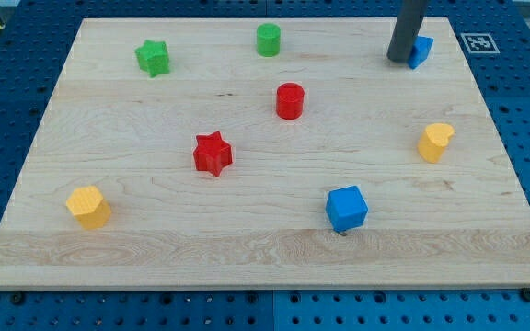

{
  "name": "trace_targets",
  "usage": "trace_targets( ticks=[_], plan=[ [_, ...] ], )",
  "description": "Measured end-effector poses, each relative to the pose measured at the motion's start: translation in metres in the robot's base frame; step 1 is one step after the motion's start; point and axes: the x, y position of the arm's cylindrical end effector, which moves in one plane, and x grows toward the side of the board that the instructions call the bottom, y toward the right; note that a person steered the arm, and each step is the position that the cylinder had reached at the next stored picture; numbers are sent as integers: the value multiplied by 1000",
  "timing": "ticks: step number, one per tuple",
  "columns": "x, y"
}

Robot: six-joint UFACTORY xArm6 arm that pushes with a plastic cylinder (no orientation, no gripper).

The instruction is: Push green circle bottom of blue triangle

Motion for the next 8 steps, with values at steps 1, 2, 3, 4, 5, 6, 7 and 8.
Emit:
trace_targets(
  ticks=[1, 2, 3, 4, 5, 6, 7, 8],
  plan=[
    [0, 7],
    [0, 15],
    [1, 14],
    [-3, -25],
    [-35, -40],
    [-68, -70],
    [-75, -149],
    [-79, -237]
  ],
)
